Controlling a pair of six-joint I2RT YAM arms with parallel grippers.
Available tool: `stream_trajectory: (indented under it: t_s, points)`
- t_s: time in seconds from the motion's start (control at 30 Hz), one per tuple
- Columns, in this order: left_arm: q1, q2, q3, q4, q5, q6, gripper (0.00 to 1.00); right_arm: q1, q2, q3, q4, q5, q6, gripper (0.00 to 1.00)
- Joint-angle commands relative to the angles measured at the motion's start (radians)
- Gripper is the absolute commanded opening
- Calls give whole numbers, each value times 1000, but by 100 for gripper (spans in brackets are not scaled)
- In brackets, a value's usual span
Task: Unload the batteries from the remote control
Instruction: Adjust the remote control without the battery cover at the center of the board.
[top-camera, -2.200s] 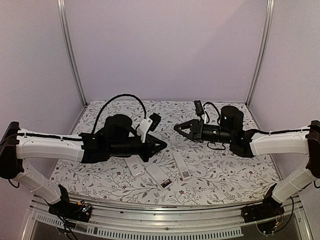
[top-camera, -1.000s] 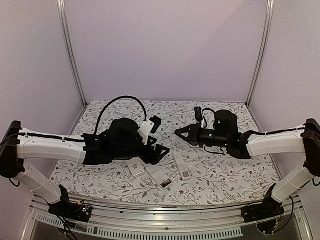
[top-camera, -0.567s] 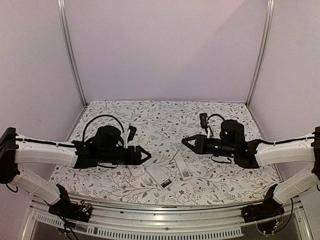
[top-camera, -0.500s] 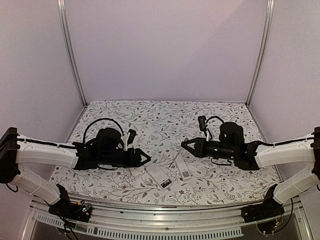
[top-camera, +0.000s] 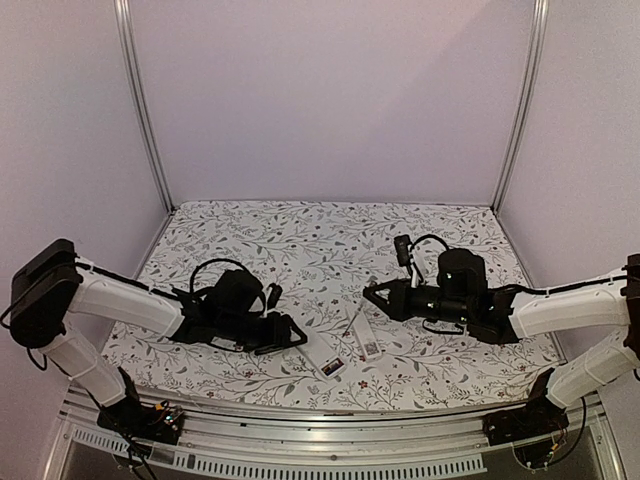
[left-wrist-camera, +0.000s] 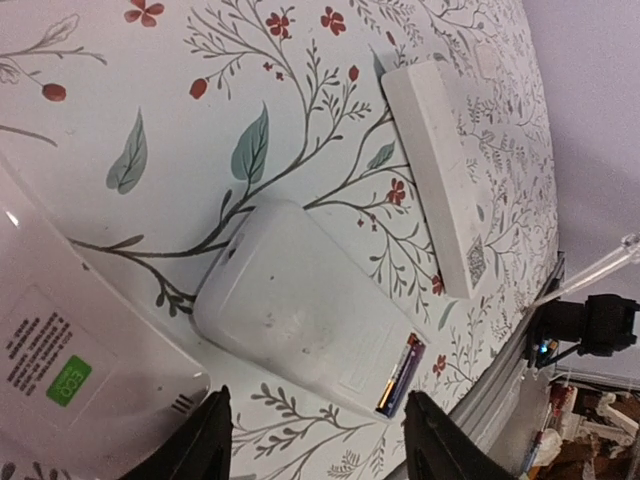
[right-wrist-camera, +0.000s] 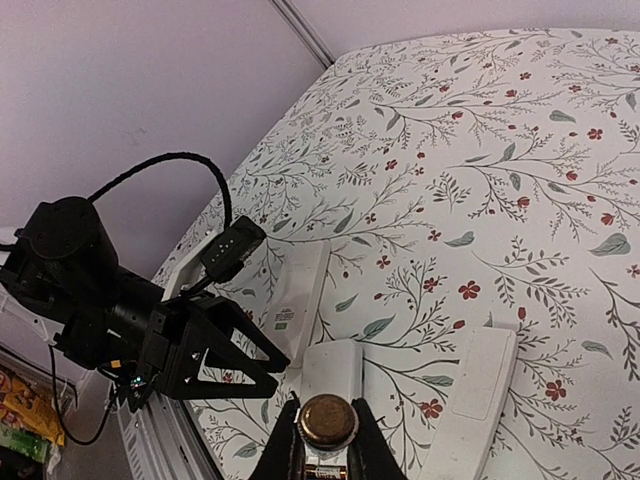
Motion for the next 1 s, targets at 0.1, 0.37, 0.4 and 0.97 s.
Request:
stream_trajectory:
  t_s: [0.1,0.37,0.4,0.97]
  points:
    - [-11,70,53,-42,7,19,59,7,-33,-15,21,55,9,0]
    - [-11,139,92,-42,-13,50,60,7,-48,-19,28,59,10,0]
    - [-11,148,94,-39,-16,54,60,7,-50,-22,28,60,9,0]
    - [-9,169,146,52,-115,130,59,16,-95,-109,52,79,58,0]
